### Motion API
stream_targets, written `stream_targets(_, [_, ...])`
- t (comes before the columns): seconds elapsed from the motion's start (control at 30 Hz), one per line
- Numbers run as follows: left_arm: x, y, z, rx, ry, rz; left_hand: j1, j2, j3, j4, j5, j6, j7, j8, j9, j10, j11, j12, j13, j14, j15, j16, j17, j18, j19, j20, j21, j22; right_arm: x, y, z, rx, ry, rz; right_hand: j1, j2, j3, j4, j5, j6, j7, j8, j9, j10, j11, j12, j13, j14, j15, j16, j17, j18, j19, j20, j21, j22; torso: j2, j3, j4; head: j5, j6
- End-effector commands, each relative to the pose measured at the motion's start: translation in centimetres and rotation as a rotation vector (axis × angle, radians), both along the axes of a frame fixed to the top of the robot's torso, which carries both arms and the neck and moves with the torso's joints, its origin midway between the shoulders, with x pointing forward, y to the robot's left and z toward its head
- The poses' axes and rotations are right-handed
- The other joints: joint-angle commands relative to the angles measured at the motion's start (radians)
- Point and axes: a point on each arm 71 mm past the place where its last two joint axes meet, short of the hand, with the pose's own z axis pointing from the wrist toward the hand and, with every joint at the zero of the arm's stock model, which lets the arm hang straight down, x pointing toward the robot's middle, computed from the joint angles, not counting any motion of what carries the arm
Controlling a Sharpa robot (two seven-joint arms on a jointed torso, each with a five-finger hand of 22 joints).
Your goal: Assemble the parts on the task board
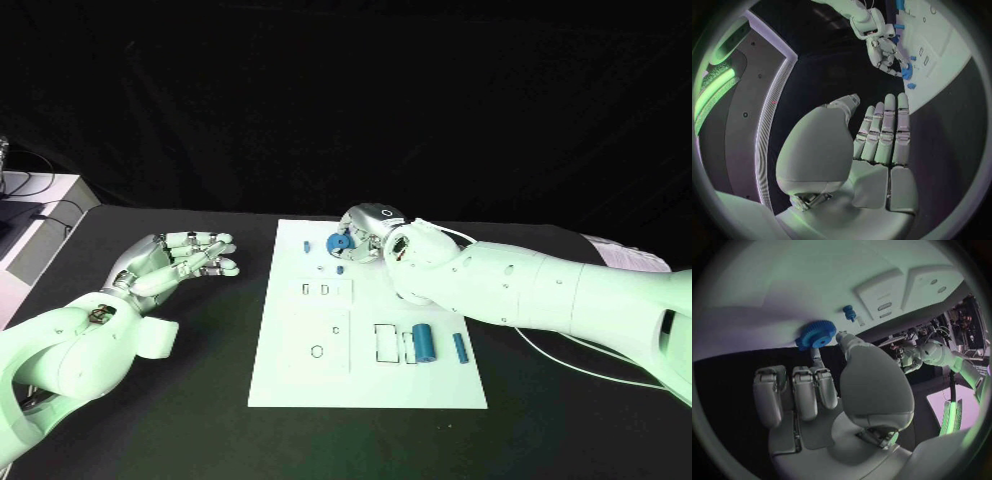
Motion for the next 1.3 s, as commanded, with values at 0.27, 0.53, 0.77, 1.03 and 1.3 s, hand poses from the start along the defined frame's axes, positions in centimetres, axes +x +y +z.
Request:
stream_targets(0.27, [0.0,-0.1,0.1,-0.003,-0.005,-0.01,-0.003,-0.01,0.006,-0.003,-0.004,-0.004,0.001,-0.005,-0.001,-0.007,0.002,-0.004,-0.001,-0.006,0.002,-0.006,0.001,0.008,-0.006,-0.001,0.006,0.001,-0.1,-0.5,-0.8,-0.019,0.062,0.008,-0.024,0.013,0.01,-0.002,0.035,0.007,-0.004,-0.002,0.003,0.105,0.0,0.002,0.263,0.108,0.003,0.004,0.263,-0.015,0.094,0.004,0.0,0.238,0.0,0.0008,0.0003,-0.001,-0.001])
stream_targets(0.53, [0.0,0.0,0.1,-0.002,-0.006,-0.008,-0.003,-0.01,0.006,-0.003,-0.004,-0.004,0.001,-0.005,-0.001,-0.007,0.002,-0.004,-0.001,-0.006,0.002,-0.006,0.001,0.008,-0.006,-0.001,0.006,0.001,-0.2,-1.6,-0.9,-0.025,0.082,-0.001,-0.025,0.016,0.019,-0.005,0.05,0.009,-0.005,-0.002,0.003,0.105,-0.001,0.002,0.263,0.108,0.002,0.004,0.263,-0.016,0.094,0.003,0.001,0.239,0.0,0.0005,0.0005,0.001,-0.004])
stream_targets(0.77, [-0.1,0.0,0.1,-0.001,-0.006,-0.006,-0.004,-0.01,0.006,-0.003,-0.004,-0.004,0.002,-0.006,-0.002,-0.008,0.002,-0.004,-0.001,-0.007,0.002,-0.007,0.002,0.008,-0.008,-0.001,0.006,0.001,-0.9,-3.1,-0.5,0.032,0.047,0.007,-0.021,0.02,0.03,-0.008,0.053,0.015,-0.007,0.0,0.005,0.105,-0.002,0.002,0.263,0.108,0.001,0.004,0.263,-0.019,0.1,0.002,0.011,0.25,0.0,0.0011,-0.0012,0.003,-0.006])
stream_targets(1.03, [-0.1,0.1,0.1,0.0,-0.007,-0.002,-0.004,-0.009,0.007,-0.004,-0.004,-0.005,0.002,-0.006,-0.002,-0.009,0.003,-0.004,-0.001,-0.007,0.002,-0.007,0.003,0.008,-0.009,0.0,0.006,0.002,-2.3,-5.2,1.3,0.122,-0.039,0.009,-0.008,0.013,0.045,-0.017,0.055,0.019,-0.008,0.0,0.005,0.105,-0.004,0.002,0.263,0.108,-0.001,0.004,0.263,-0.019,0.101,0.0,0.012,0.252,-0.002,0.0004,-0.0018,0.0,-0.001])
stream_targets(1.3, [0.0,0.2,0.1,0.0,-0.008,0.002,-0.004,-0.009,0.007,-0.004,-0.003,-0.005,0.002,-0.006,-0.002,-0.009,0.003,-0.004,-0.001,-0.008,0.003,-0.007,0.003,0.008,-0.009,0.0,0.007,0.002,-2.5,-9.3,2.8,0.187,-0.041,-0.026,0.077,-0.022,0.091,-0.077,-0.013,0.023,-0.005,-0.004,0.006,0.105,-0.002,0.002,0.263,0.108,-0.003,0.004,0.263,-0.015,0.093,-0.002,-0.002,0.237,-0.003,0.0038,-0.0071,-0.005,0.008])
